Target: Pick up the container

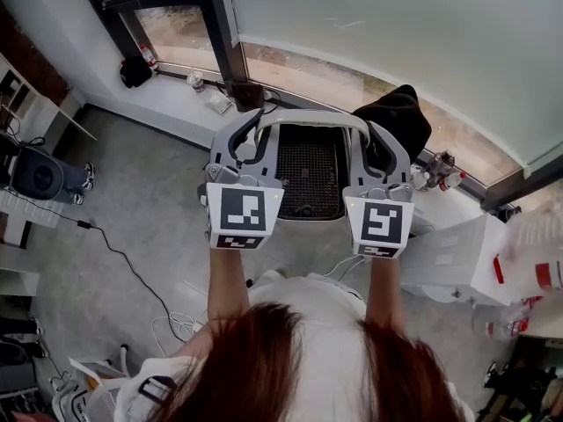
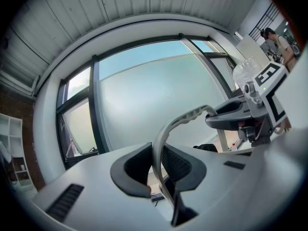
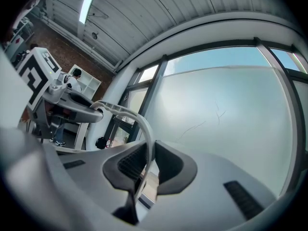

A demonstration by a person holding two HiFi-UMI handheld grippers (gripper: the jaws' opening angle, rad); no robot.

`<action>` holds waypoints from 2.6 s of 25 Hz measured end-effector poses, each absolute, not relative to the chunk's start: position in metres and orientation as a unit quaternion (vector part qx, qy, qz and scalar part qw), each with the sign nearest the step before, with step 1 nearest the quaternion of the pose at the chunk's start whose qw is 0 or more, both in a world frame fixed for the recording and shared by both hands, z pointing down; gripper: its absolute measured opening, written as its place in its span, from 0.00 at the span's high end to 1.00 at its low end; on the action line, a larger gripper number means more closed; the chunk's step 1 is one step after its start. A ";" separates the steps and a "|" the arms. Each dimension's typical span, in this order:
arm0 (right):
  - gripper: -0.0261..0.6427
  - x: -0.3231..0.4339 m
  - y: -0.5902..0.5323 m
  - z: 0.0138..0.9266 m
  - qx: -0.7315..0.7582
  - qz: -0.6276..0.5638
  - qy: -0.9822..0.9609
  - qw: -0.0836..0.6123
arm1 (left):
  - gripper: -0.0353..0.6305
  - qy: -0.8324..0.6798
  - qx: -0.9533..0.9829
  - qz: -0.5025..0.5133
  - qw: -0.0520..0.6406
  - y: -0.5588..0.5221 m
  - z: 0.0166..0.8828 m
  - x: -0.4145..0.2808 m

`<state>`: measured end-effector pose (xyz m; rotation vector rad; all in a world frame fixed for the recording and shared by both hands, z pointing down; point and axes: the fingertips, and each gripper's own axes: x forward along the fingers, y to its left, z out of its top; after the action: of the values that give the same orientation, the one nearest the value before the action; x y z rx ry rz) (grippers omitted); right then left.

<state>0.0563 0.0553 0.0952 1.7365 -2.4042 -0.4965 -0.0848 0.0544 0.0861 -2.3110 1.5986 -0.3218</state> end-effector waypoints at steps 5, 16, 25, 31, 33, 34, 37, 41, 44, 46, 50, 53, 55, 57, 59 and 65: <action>0.87 0.072 0.060 0.083 0.571 -0.173 -0.800 0.062 | 0.84 0.562 -0.804 -0.109 0.158 0.062 0.075 -0.069; 0.87 0.093 0.080 0.073 0.562 -0.161 -0.810 0.052 | 0.84 0.568 -0.800 -0.115 0.155 0.084 0.067 -0.047; 0.87 0.100 0.088 0.073 0.555 -0.149 -0.817 0.041 | 0.85 0.567 -0.798 -0.128 0.161 0.098 0.064 -0.039; 0.87 0.104 0.092 0.067 0.554 -0.153 -0.818 0.033 | 0.85 0.569 -0.794 -0.130 0.169 0.102 0.056 -0.035; 0.87 0.104 0.093 0.066 0.554 -0.154 -0.818 0.031 | 0.85 0.570 -0.794 -0.129 0.170 0.103 0.055 -0.035; 0.87 0.104 0.094 0.065 0.554 -0.155 -0.818 0.032 | 0.85 0.569 -0.794 -0.128 0.170 0.103 0.055 -0.035; 0.87 0.102 0.095 0.063 0.554 -0.160 -0.816 0.033 | 0.85 0.568 -0.795 -0.127 0.170 0.103 0.054 -0.037; 0.87 0.105 0.097 0.064 0.558 -0.162 -0.813 0.036 | 0.85 0.565 -0.797 -0.127 0.170 0.103 0.056 -0.034; 0.87 0.107 0.097 0.063 0.562 -0.163 -0.810 0.038 | 0.85 0.563 -0.799 -0.127 0.170 0.102 0.056 -0.032; 0.87 0.108 0.097 0.063 0.564 -0.163 -0.808 0.039 | 0.85 0.560 -0.801 -0.126 0.171 0.102 0.055 -0.032; 0.87 0.111 0.099 0.063 0.569 -0.165 -0.805 0.041 | 0.85 0.556 -0.804 -0.124 0.173 0.102 0.055 -0.028; 0.87 0.113 0.101 0.063 0.573 -0.164 -0.802 0.042 | 0.85 0.552 -0.806 -0.123 0.174 0.102 0.055 -0.027; 0.87 0.112 0.101 0.063 0.575 -0.164 -0.800 0.045 | 0.85 0.550 -0.808 -0.122 0.175 0.102 0.054 -0.027; 0.87 0.111 0.101 0.062 0.577 -0.164 -0.799 0.045 | 0.85 0.548 -0.809 -0.121 0.175 0.102 0.053 -0.028; 0.87 0.111 0.102 0.062 0.578 -0.164 -0.798 0.045 | 0.85 0.547 -0.810 -0.119 0.175 0.102 0.053 -0.028; 0.87 0.107 0.103 0.061 0.579 -0.166 -0.797 0.046 | 0.85 0.546 -0.812 -0.114 0.175 0.103 0.053 -0.032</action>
<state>0.1066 0.1035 0.0608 1.7664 -2.4332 -0.5076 -0.0325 0.1030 0.0528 -2.2998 1.5466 -0.3240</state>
